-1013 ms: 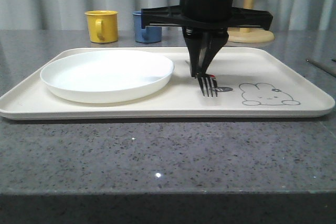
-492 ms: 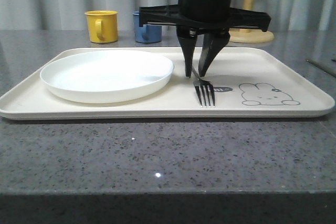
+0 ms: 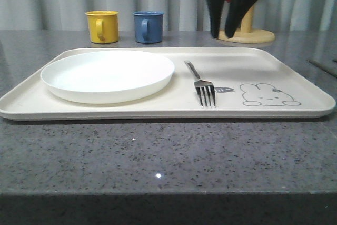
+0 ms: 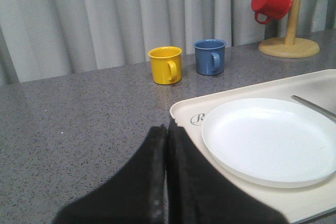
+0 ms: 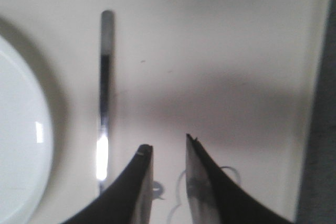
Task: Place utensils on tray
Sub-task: 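Move the right gripper back and grasp the chopsticks, then place the chopsticks on the tray beside the fork and release, then move the right gripper back and grasp the silver spoon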
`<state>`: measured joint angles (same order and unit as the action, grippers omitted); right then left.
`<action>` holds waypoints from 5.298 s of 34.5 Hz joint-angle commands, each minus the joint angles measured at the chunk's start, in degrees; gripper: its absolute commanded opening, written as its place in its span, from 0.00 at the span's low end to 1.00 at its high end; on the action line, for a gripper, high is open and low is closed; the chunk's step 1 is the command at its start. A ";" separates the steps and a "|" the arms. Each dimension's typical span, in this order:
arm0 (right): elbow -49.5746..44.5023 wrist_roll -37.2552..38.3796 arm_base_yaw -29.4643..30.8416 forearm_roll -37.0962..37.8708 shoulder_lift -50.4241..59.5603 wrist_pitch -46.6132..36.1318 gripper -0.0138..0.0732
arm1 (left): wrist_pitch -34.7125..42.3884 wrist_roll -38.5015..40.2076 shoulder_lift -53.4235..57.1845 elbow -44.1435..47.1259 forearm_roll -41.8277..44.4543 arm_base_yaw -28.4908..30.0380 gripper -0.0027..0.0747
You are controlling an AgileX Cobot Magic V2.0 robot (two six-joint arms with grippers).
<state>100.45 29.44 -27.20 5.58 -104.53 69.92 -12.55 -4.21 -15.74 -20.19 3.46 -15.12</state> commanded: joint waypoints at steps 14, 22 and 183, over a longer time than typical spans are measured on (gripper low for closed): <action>-9.88 -17.28 21.72 -1.75 10.44 1.48 0.39 | 4.87 0.69 -0.55 -1.61 -0.14 -0.13 0.01; -19.38 -23.80 28.00 -6.24 10.16 -5.34 0.44 | 4.87 0.69 -0.55 -1.61 -0.14 -0.13 0.01; -7.80 -35.14 39.11 -14.60 -1.28 3.05 0.17 | 4.87 0.69 -0.55 -1.61 -0.14 -0.13 0.01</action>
<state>91.01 -5.16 12.08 -8.28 -108.65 70.20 -12.55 -4.09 -15.74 -20.19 3.46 -15.12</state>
